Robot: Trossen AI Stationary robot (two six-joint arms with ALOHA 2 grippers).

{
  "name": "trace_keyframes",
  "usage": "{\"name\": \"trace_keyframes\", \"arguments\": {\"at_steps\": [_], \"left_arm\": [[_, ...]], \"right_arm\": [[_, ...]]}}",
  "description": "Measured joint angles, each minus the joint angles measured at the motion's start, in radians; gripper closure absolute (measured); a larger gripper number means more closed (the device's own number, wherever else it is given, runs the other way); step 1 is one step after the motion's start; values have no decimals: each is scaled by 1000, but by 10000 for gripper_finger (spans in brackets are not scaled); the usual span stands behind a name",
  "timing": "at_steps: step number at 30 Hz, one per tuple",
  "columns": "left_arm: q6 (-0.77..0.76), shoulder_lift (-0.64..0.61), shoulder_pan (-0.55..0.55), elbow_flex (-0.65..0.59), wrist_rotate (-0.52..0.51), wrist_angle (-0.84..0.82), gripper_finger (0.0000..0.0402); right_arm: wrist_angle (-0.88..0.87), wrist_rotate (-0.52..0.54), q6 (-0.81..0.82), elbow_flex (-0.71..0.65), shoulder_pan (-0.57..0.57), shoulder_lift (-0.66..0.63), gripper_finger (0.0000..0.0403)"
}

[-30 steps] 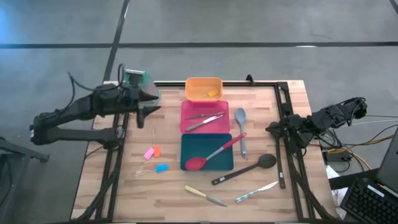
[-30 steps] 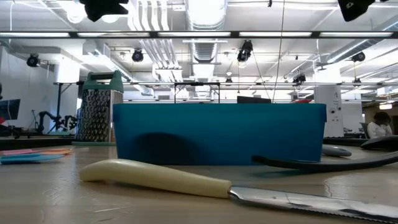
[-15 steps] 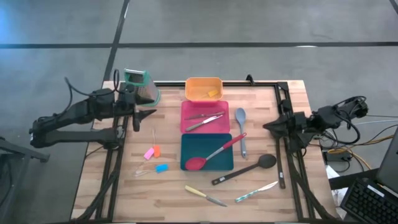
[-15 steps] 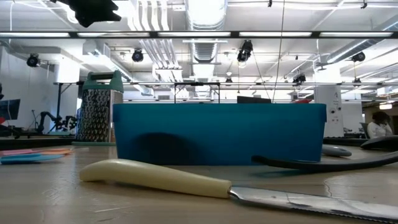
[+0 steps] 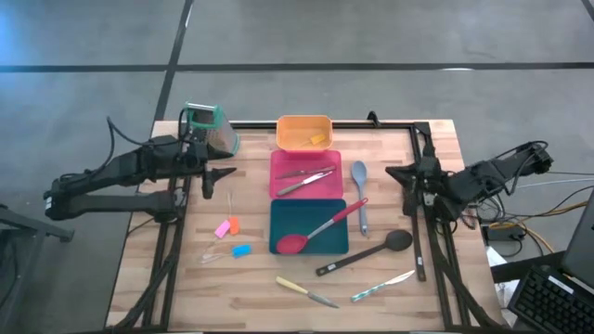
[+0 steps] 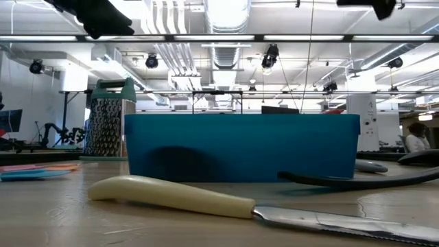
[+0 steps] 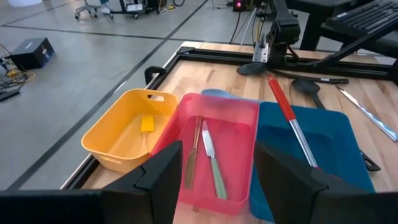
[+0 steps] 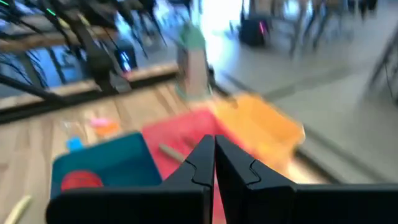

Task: Pick & Place Kitchen Items
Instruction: Put the black spoon into the blue bin

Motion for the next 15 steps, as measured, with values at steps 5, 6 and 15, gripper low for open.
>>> {"name": "trace_keyframes", "arguments": {"at_steps": [5, 6, 15], "left_arm": [[0, 7, 0, 0, 0, 0, 200], [0, 9, 0, 0, 0, 0, 200], [0, 29, 0, 0, 1, 0, 200]], "right_arm": [[-343, -73, 354, 77, 1, 74, 394], [-397, -115, 406, 92, 1, 90, 394], [-582, -413, 797, 118, 1, 244, 394]]}}
